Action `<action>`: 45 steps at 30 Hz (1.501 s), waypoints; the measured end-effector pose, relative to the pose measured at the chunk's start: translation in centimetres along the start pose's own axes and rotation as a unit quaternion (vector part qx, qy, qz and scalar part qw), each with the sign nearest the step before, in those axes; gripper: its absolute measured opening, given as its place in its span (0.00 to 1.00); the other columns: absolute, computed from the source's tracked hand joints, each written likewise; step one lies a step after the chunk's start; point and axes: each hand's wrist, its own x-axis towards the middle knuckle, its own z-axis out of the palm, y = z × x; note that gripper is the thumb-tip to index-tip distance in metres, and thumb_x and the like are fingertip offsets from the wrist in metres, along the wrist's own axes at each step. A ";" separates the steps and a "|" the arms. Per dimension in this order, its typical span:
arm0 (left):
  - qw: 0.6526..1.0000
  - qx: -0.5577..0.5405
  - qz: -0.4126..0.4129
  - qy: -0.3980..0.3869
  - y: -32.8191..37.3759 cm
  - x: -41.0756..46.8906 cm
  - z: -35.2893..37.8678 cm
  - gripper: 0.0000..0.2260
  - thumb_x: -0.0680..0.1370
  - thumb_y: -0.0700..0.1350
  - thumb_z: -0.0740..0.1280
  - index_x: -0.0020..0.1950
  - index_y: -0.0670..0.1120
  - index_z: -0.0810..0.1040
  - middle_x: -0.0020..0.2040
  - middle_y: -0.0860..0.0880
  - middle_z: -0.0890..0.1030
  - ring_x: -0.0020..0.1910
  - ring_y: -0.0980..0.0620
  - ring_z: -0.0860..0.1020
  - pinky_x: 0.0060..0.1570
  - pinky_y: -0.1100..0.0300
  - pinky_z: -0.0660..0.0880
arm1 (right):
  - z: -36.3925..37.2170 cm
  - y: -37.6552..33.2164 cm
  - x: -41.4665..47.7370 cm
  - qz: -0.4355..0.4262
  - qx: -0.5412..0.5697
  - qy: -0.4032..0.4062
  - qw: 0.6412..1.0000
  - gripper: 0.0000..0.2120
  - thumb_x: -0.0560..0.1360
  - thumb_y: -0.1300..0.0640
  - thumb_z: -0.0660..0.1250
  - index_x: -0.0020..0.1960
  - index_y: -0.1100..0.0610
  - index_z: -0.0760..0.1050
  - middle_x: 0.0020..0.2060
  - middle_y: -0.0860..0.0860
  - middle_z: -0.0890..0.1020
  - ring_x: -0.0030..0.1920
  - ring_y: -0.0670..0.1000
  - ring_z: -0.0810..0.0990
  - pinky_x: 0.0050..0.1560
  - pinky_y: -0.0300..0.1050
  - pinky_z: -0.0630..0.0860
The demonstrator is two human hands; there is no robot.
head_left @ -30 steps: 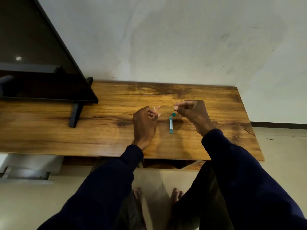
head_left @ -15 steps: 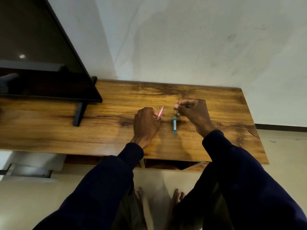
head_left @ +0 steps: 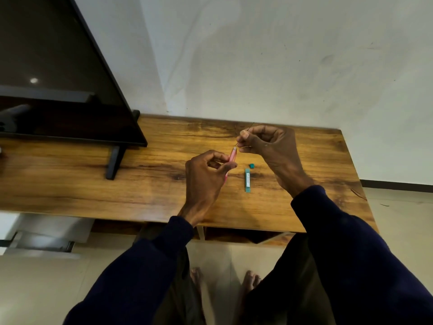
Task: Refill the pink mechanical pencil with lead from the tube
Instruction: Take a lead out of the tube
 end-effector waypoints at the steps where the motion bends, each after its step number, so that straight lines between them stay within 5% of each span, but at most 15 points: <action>1: 1.000 0.000 0.004 0.001 0.1 -0.1 0.0 0.09 0.72 0.45 0.80 0.51 0.45 0.86 0.45 0.53 0.86 0.46 0.62 0.83 0.41 0.72 0.77 | 0.1 -0.2 -0.1 -0.005 -0.001 0.000 1.000 0.07 0.79 0.61 0.72 0.53 0.64 0.84 0.43 0.58 0.88 0.45 0.56 0.89 0.46 0.46 0.85; 19: 1.000 0.009 0.001 0.008 0.4 0.3 -0.3 0.08 0.72 0.44 0.80 0.49 0.48 0.86 0.44 0.56 0.86 0.43 0.61 0.83 0.39 0.63 0.82 | 0.5 -0.1 -0.2 -0.024 -0.027 -0.006 0.999 0.08 0.78 0.61 0.73 0.52 0.66 0.83 0.43 0.59 0.88 0.43 0.54 0.89 0.44 0.43 0.85; 38: 1.000 0.024 0.002 0.009 0.4 0.5 -0.4 0.09 0.73 0.44 0.80 0.51 0.46 0.86 0.43 0.57 0.84 0.40 0.64 0.83 0.37 0.69 0.80 | 0.6 0.1 0.5 -0.019 -0.137 -0.057 0.989 0.08 0.76 0.60 0.74 0.54 0.62 0.85 0.45 0.51 0.88 0.44 0.46 0.88 0.42 0.35 0.82; 45: 0.996 0.089 -0.025 0.000 -1.1 1.1 -0.7 0.08 0.73 0.44 0.80 0.50 0.47 0.87 0.44 0.54 0.86 0.39 0.63 0.83 0.38 0.67 0.81 | -0.8 2.8 1.1 0.014 -0.168 -0.005 0.986 0.06 0.77 0.63 0.74 0.53 0.61 0.85 0.44 0.54 0.88 0.41 0.47 0.88 0.42 0.35 0.83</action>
